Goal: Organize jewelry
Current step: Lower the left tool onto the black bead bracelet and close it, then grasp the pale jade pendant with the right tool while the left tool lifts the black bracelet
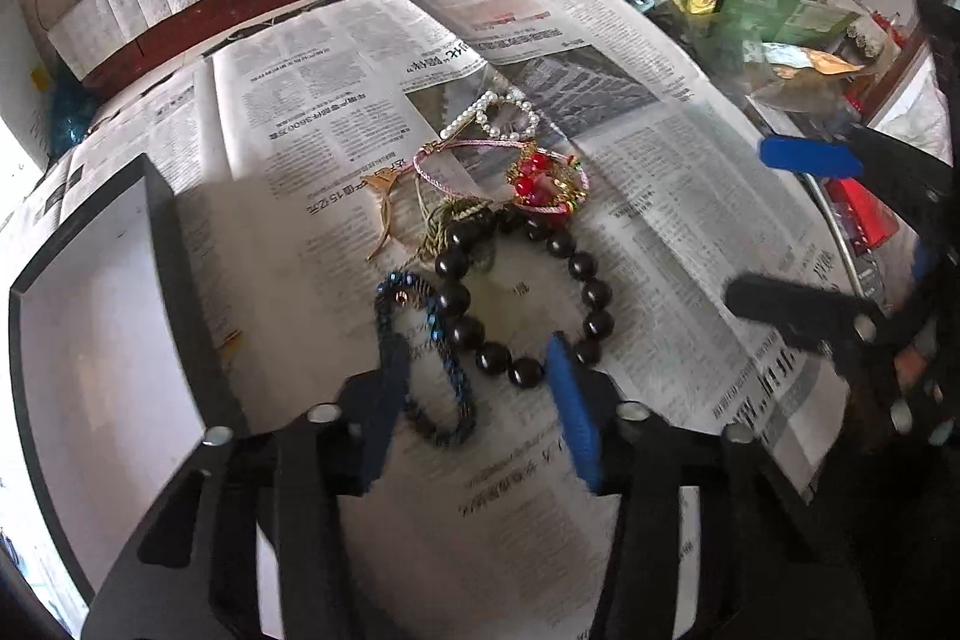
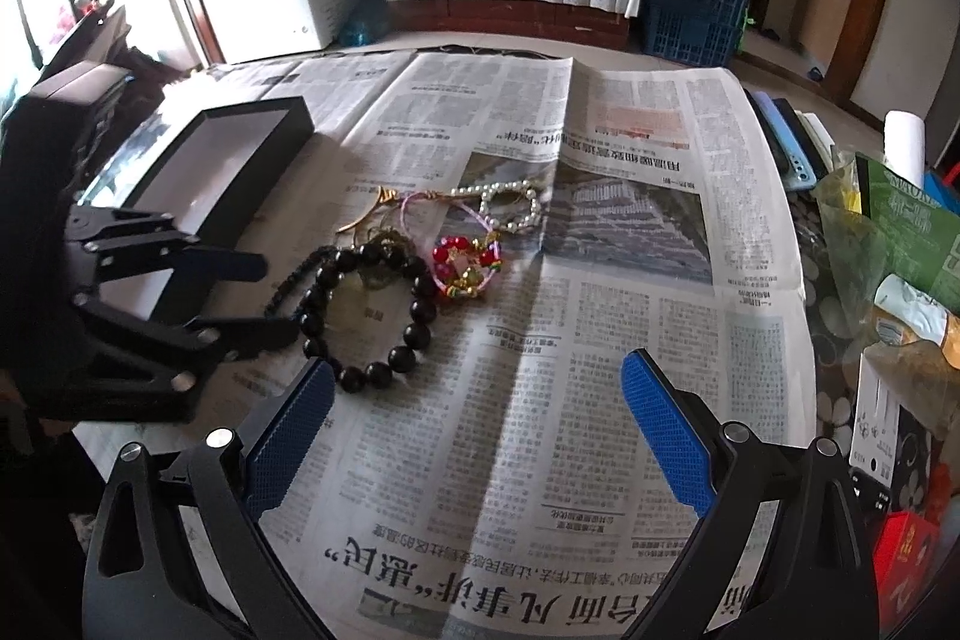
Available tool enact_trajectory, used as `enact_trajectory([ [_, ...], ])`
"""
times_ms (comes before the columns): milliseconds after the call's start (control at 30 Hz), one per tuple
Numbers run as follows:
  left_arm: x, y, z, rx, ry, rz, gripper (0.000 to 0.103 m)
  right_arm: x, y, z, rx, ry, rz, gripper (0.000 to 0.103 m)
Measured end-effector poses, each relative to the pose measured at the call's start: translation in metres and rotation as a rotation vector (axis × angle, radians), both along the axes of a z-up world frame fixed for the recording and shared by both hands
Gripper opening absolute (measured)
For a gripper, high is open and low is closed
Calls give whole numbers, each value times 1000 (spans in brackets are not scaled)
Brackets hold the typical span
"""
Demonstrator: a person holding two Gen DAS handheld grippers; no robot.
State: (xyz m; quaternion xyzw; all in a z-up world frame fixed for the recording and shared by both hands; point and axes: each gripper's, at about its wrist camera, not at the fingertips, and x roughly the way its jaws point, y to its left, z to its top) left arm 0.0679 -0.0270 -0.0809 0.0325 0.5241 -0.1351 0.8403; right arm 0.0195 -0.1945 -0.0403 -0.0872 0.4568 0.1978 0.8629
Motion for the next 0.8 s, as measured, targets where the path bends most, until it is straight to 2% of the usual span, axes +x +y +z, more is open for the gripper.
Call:
enact_trajectory([
  [67,10,0,-4,-11,10,13,37,-1,-1,-1,2,1,-2,98],
  [200,24,-1,-13,-7,20,26,24,-1,-2,-1,3,1,-1,98],
  [367,32,-2,-17,-16,29,33,23,0,-1,0,0,1,5,98],
  [433,32,-2,-17,-14,24,39,15,0,-1,0,-1,3,5,98],
  [533,32,1,-16,-28,19,58,14,0,0,1,-1,1,5,98],
  [633,30,2,-9,-28,-12,62,14,0,0,1,1,1,2,98],
  [800,18,3,25,-76,-93,38,14,2,1,-1,6,11,0,98],
])
